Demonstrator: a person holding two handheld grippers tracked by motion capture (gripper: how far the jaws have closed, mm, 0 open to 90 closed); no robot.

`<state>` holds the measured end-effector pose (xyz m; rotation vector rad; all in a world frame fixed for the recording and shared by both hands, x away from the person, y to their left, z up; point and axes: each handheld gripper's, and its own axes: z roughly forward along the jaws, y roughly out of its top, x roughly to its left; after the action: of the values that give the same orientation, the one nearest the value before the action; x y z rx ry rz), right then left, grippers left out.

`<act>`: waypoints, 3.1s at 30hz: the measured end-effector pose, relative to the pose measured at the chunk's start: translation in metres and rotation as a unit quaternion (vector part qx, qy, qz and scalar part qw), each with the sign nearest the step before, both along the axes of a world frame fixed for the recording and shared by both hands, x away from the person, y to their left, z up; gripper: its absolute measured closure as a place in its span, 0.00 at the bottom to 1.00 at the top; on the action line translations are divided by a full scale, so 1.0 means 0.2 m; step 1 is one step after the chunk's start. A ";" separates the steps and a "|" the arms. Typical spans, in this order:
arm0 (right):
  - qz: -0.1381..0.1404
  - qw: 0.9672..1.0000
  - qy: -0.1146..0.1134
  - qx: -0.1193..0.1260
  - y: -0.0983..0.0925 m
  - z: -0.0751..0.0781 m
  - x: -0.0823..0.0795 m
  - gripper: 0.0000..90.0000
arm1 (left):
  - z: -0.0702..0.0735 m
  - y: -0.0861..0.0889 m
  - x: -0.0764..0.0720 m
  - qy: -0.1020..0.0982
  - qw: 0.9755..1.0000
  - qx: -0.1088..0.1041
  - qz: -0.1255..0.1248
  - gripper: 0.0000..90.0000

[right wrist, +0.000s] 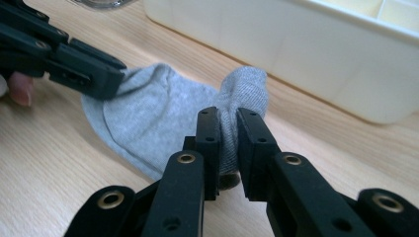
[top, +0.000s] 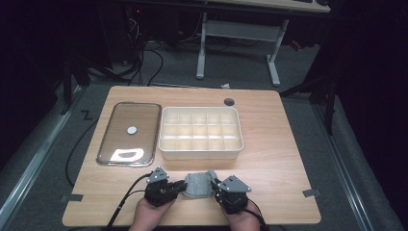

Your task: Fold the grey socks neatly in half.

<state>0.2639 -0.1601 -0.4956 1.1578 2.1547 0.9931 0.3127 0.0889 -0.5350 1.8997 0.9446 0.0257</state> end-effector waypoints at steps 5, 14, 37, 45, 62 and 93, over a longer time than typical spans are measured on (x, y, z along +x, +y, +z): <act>0.003 1.000 -0.009 -0.023 0.10 0.03 0.01 0.90 | 0.00 -0.02 -0.01 -0.007 1.000 0.010 -0.012 0.84; 0.019 0.999 0.009 -0.043 0.18 -0.02 0.06 0.88 | 0.00 -0.02 -0.01 -0.006 1.000 0.008 -0.013 0.83; 0.027 0.998 0.033 0.042 0.18 0.01 0.03 0.72 | 0.02 0.05 -0.04 -0.041 0.997 0.066 0.011 0.86; -0.008 0.998 0.047 0.032 0.19 -0.07 0.08 0.76 | 0.00 -0.01 -0.06 -0.054 0.993 0.103 -0.004 0.88; 0.033 0.997 0.065 -0.007 0.28 -0.09 0.10 0.92 | 0.00 -0.04 -0.06 -0.061 0.991 0.116 -0.023 0.94; 0.092 0.993 0.073 0.022 0.32 -0.12 0.07 0.91 | 0.00 -0.03 -0.05 -0.050 0.993 0.108 -0.018 1.00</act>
<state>0.2775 -0.0963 -0.5205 1.0980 2.4013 1.0692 0.3024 0.0834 -0.5351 2.0926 0.8680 0.2068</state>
